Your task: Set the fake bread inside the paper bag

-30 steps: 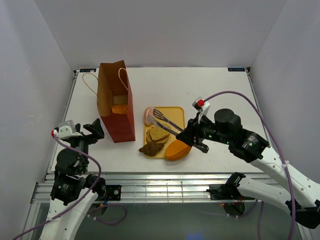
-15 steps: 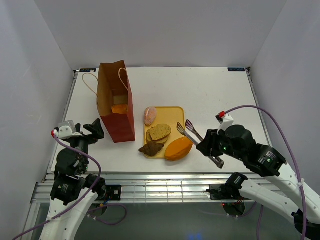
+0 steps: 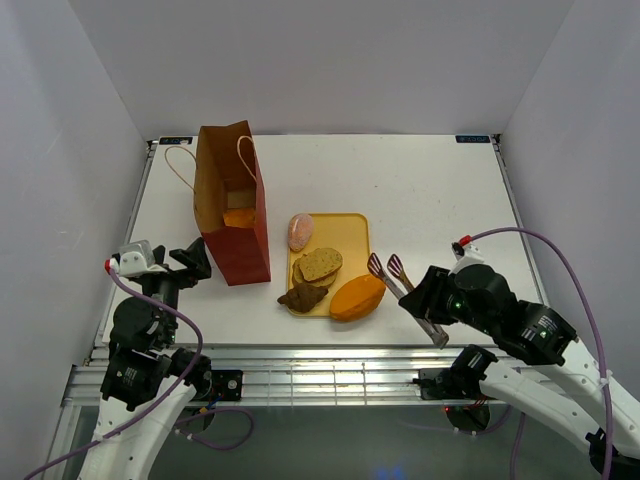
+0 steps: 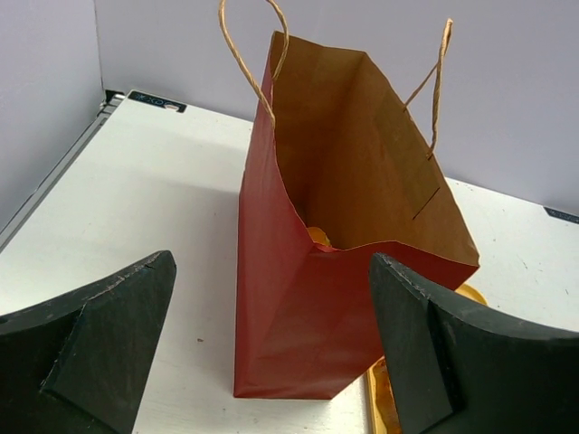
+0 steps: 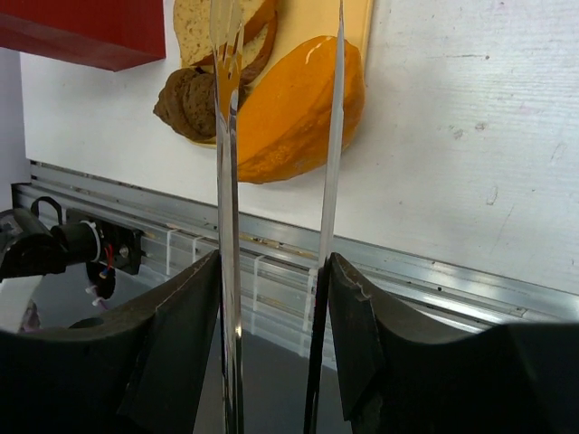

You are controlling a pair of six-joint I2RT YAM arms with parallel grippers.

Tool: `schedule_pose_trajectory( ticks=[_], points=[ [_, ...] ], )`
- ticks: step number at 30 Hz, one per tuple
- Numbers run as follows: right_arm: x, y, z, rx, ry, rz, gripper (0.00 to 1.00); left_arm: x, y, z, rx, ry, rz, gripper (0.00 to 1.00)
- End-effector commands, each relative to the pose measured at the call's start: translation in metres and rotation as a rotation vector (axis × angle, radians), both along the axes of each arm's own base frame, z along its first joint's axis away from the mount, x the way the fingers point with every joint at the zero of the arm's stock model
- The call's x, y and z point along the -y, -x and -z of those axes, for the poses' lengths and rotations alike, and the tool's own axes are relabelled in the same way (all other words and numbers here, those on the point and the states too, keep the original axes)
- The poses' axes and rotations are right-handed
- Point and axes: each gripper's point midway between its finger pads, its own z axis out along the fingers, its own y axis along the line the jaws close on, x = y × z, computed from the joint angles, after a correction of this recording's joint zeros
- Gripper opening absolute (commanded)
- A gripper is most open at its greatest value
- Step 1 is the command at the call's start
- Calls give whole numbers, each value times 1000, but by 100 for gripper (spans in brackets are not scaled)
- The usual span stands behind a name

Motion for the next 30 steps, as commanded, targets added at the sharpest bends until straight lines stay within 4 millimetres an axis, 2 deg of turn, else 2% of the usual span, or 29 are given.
schedule_pose_trajectory(
  ticks=[1,13,18,30],
  points=[
    [1,-3,-1,-34,-75,98,55,7,-1,-3,17,1,33,98],
    [13,-6,13,-67,-64,200,56,9,0,-4,23,1,49,98],
    [6,-6,26,-98,-71,195,57,10,0,-4,23,1,50,98],
    [-18,-8,36,-119,-176,154,58,10,0,-4,23,-1,53,98]
  ],
)
